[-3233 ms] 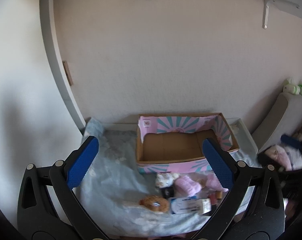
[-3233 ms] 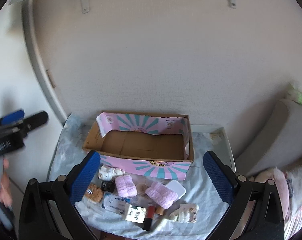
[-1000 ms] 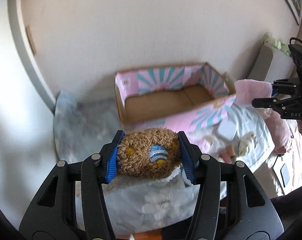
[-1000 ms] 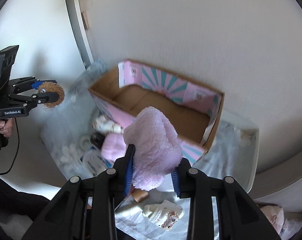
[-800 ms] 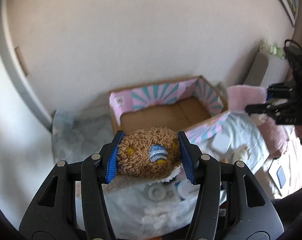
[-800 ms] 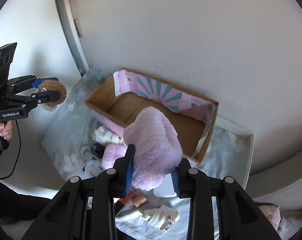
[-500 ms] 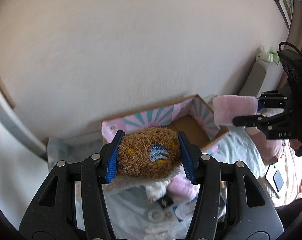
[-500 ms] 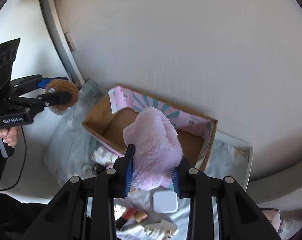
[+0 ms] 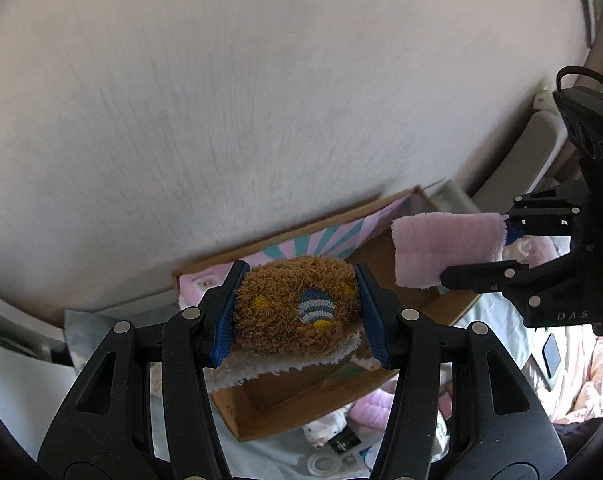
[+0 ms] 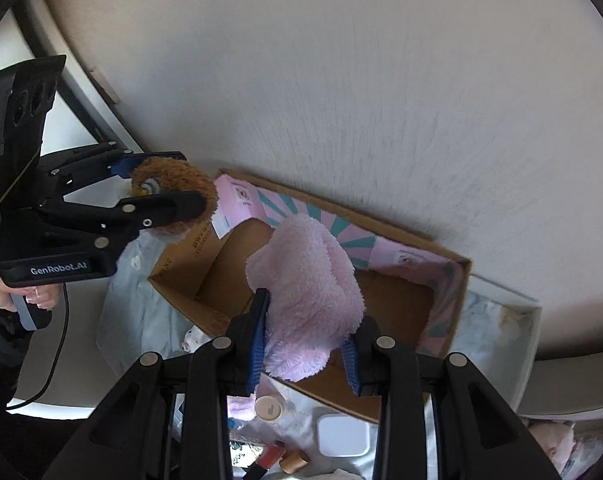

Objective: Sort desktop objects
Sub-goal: 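Carry the donut and pink sock into the box and open both tools, then withdraw both tools from the box toward the remaining items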

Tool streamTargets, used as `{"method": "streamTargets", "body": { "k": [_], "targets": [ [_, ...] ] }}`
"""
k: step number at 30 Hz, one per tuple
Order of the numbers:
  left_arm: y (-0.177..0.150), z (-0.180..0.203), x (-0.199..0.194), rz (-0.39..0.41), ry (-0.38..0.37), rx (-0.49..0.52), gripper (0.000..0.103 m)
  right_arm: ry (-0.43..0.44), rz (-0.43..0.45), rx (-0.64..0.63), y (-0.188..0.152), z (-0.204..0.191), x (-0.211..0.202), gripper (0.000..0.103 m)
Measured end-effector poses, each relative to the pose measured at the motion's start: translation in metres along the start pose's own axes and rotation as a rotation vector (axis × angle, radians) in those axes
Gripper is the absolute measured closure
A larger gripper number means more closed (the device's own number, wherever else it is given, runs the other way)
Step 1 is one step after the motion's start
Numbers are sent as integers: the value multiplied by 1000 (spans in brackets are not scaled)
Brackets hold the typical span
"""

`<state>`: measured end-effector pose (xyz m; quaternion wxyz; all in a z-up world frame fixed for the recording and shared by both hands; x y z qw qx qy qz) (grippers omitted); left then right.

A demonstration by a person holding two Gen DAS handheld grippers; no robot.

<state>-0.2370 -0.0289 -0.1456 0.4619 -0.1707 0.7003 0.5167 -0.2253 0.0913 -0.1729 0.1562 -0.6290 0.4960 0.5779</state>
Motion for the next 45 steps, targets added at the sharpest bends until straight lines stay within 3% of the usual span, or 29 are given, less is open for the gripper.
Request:
{"method": "streamTargets", "body": {
  "k": [6,13,15,17,18,19,20,23,32,36,39,45],
  "targets": [
    [-18,-8,40,-105,-22,-23,53,5,-56,23,-4,3,30,73],
    [-32,-11,54,-158,-22,-17,53,33,-82,27,-6,4,36,73],
    [-30,-12,56,-174,-20,-21,52,9,-69,38,-4,5,36,66],
    [-30,-14,61,-216,-15,-43,39,-21,-64,73,-2,8,37,33],
    [-33,-15,62,-234,-9,-58,32,-28,-56,95,-1,12,36,26],
    [-35,-18,60,-238,0,-68,11,-31,-40,112,0,18,34,21],
    [-33,-18,58,-219,1,-72,1,-34,-21,123,2,20,30,21],
    [-32,-14,53,-172,1,-64,0,-74,33,102,11,25,21,21],
    [-24,12,38,-150,-14,22,0,-225,23,-1,13,26,1,21],
    [-25,16,30,-185,9,41,0,-184,19,16,12,25,-8,21],
    [-21,15,12,-123,75,61,0,-196,44,15,12,23,-16,21],
    [-18,13,-18,-93,66,41,0,-179,81,50,11,15,-40,21]
  ]
}}
Point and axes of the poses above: each gripper's, at about its wrist camera, not at the fingertips, and x roughly the way its jaws point, z to its right, y to its top, the point moved 5 cm from there along x, roughly the way its jaws point, and after that the axes turned 14 degrees about x, right-handed, at the moved point
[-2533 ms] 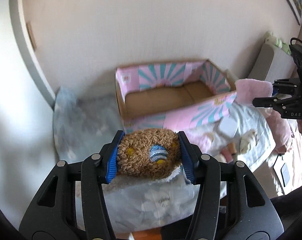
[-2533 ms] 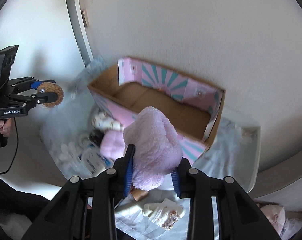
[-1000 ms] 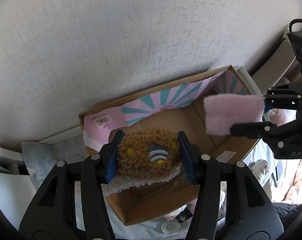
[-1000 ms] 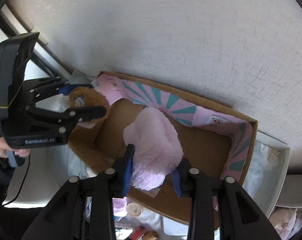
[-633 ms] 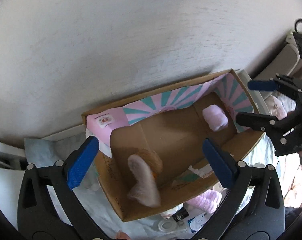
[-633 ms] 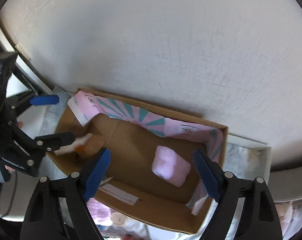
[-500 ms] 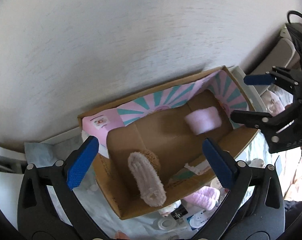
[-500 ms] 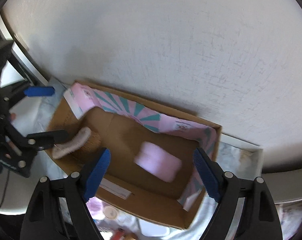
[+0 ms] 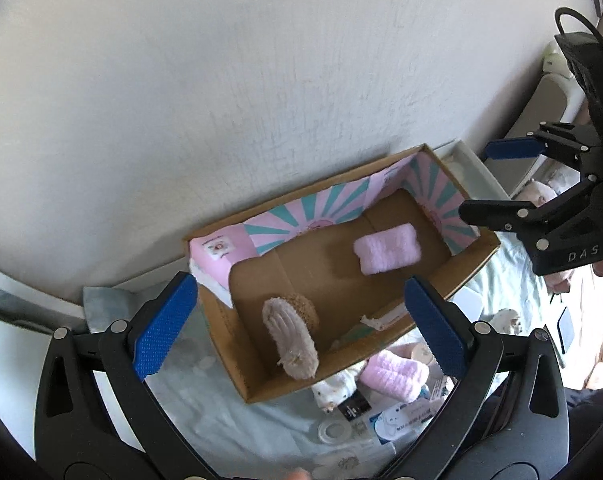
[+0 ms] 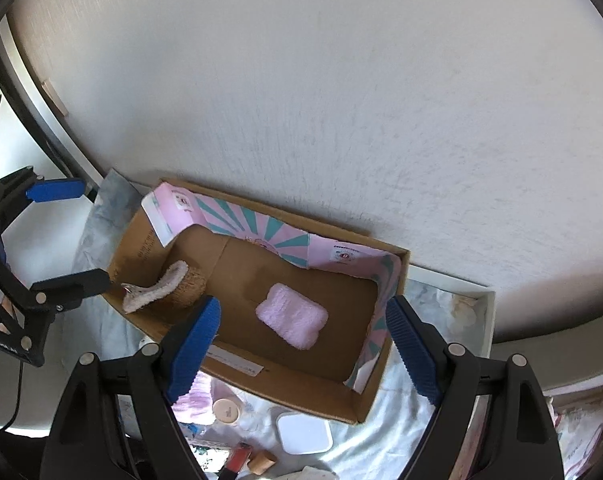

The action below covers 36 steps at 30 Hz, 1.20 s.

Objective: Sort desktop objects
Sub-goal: 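Withdraw both tools from the box toward the remaining items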

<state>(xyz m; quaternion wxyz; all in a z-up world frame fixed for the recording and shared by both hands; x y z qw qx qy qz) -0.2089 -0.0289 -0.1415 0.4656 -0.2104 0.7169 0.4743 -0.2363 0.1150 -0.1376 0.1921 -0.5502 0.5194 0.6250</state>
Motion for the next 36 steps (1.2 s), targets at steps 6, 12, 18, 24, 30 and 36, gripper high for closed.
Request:
{"method": "streamTargets", "body": {
  "k": [6,12,18,24,30,36],
  "targets": [
    [-7,2,-37,65,39,-36,0,35,52,24,-2,-2,-32,21],
    [-23,0,-69,123,86,-107,0,48,109,23,-15,-6,-62,21],
    [-51,-2,-82,103,138,-156,0,27,133,42,-40,3,-82,21],
    [-84,-3,-79,85,109,-191,0,3,109,58,-74,14,-74,21],
    [-116,12,-47,15,72,-212,0,14,46,96,-118,29,-45,21],
    [-149,28,6,-61,7,-292,0,33,-16,150,-159,42,-10,21]
  ]
}}
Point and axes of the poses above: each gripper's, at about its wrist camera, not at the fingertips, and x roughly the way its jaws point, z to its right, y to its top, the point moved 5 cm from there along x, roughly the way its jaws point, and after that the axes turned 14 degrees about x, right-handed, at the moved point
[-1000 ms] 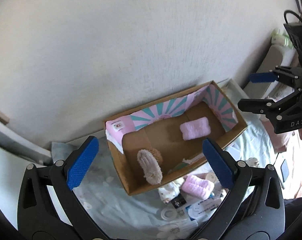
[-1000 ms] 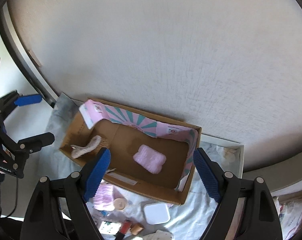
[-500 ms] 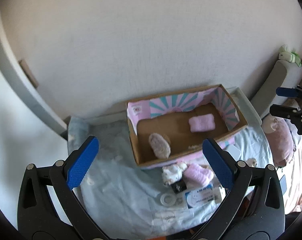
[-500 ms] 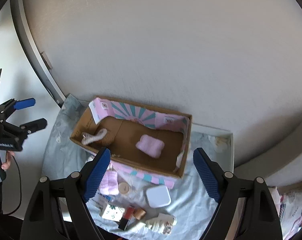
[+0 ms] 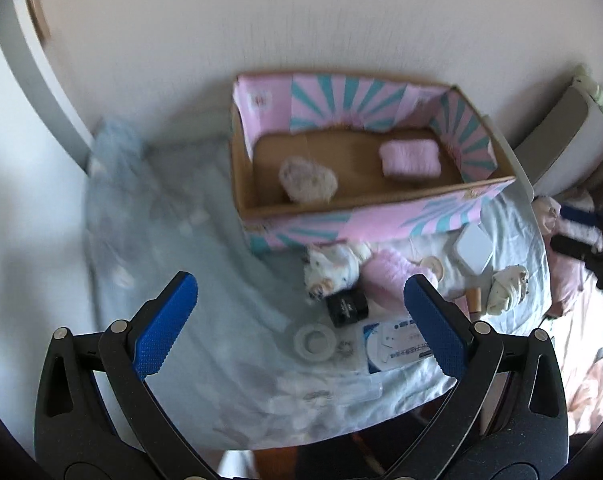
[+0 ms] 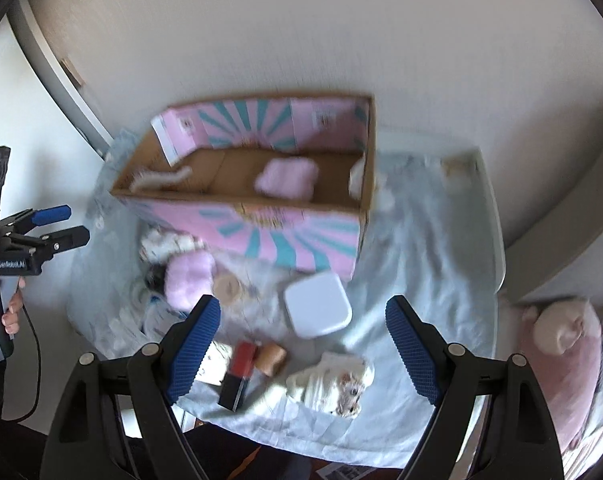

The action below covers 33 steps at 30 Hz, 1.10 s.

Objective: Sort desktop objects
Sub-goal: 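Withdraw both tools from the box toward the remaining items, then grasp a white plush toy with left tool while right tool grasps another white plush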

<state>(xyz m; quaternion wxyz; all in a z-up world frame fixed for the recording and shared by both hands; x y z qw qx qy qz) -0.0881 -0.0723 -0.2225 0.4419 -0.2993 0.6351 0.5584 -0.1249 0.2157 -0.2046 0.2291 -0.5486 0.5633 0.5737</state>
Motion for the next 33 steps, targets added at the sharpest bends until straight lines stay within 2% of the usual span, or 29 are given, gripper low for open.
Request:
{"method": "streamTargets", "body": {
  "k": [2,5,13,18,22,28,32,33],
  "targets": [
    [-5,5,19,-21,-12,-10,0,-10,-2,6,-10,5,9,21],
    [-9,12,42,-46,31,-1,0,-32,2,36,-25,19,19,21],
    [-3,18,76,-26,19,-46,0,-86,-26,94,-55,49,43,21],
    [-5,17,91,-25,2,-59,3,-74,-51,108,-63,55,53,21],
    [-8,18,98,-34,-22,-78,12,-61,-60,113,-69,53,59,21],
    [-9,18,106,-47,-57,-84,34,-52,-66,126,-71,49,66,27],
    [-9,18,108,-48,-114,-105,57,-45,-75,129,-70,46,71,43],
    [-8,19,108,-47,-122,-106,59,-51,-74,125,-69,45,71,45]
  ]
}}
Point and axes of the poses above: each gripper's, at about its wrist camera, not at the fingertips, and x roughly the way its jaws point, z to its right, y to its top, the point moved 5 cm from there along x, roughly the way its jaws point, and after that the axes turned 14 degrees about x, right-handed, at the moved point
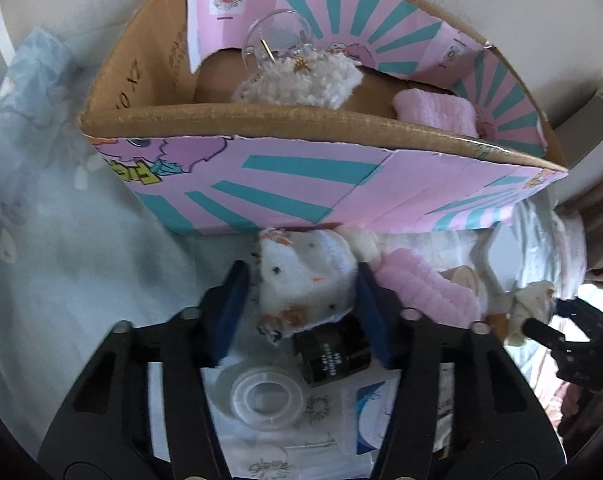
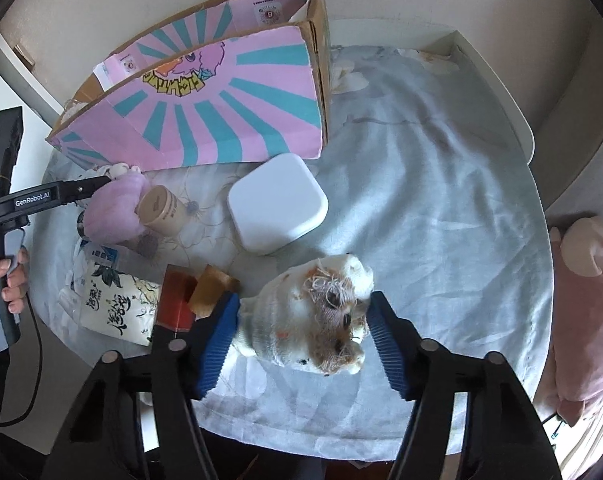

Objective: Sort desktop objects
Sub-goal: 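Grasp a white plush toy with left tool while right tool grasps another white plush, then lower both white plush toys into the box and open both tools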

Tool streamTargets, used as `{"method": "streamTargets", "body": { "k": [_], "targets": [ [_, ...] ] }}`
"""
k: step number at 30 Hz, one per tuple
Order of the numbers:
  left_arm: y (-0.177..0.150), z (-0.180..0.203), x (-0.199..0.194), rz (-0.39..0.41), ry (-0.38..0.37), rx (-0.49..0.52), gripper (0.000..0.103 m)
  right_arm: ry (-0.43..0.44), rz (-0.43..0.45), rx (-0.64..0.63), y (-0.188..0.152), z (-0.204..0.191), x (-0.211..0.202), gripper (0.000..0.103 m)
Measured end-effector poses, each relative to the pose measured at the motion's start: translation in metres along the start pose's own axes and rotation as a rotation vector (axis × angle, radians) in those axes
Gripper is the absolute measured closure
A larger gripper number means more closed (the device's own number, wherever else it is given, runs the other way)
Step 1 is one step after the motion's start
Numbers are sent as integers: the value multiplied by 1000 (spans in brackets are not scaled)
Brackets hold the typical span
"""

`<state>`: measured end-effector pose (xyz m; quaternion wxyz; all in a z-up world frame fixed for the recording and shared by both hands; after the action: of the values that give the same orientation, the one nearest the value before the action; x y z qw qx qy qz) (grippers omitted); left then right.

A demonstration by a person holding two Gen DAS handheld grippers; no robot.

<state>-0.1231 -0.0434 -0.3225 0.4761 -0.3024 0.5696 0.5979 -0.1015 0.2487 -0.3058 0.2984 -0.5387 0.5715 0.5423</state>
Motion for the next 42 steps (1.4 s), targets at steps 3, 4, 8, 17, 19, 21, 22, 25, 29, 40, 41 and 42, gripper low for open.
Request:
{"method": "streamTargets", "body": {
  "k": [3,4,8,17,19,21,22,25,29,40,41,42],
  "targets": [
    [3,4,-2,-2,6,15,64,-11,9,-10,1,-2,-2,57],
    [4,5,-3,-3,5,14,65,-10,11,-10,2,-2,-3,61],
    [8,7,-12,2,-2,13,66,-11,4,-1,5,0,-5,67],
    [16,14,-33,17,0,25,67,3,29,-4,10,-5,-20,76],
    [14,14,-39,21,-5,25,67,4,39,-3,13,-6,-26,76],
    [13,14,-49,24,-9,30,67,8,51,3,17,-7,-32,76],
    [12,16,-52,24,-9,35,67,12,56,5,18,-6,-35,76],
    [10,19,-62,25,-17,39,67,19,70,11,23,-9,-45,76],
    [11,20,-78,34,-16,38,67,31,78,15,30,-12,-60,76],
    [26,22,-135,88,0,37,67,50,119,-11,60,-23,-102,76],
    [27,22,-139,93,-4,38,67,47,126,-22,65,-25,-107,76],
    [30,23,-145,101,-12,38,67,45,133,-32,69,-27,-111,76]
  ]
}}
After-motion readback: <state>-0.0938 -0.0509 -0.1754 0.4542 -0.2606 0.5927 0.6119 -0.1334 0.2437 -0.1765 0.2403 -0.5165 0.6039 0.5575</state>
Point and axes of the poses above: each gripper's, at about its wrist camera, not at the fingertips, and x roughly the way its jaws point, z to its right, y to its top, the point moved 5 cm from there along x, roughly the way its jaws point, and after that the axes turned 14 degrees about x, right-handed, at the moved point
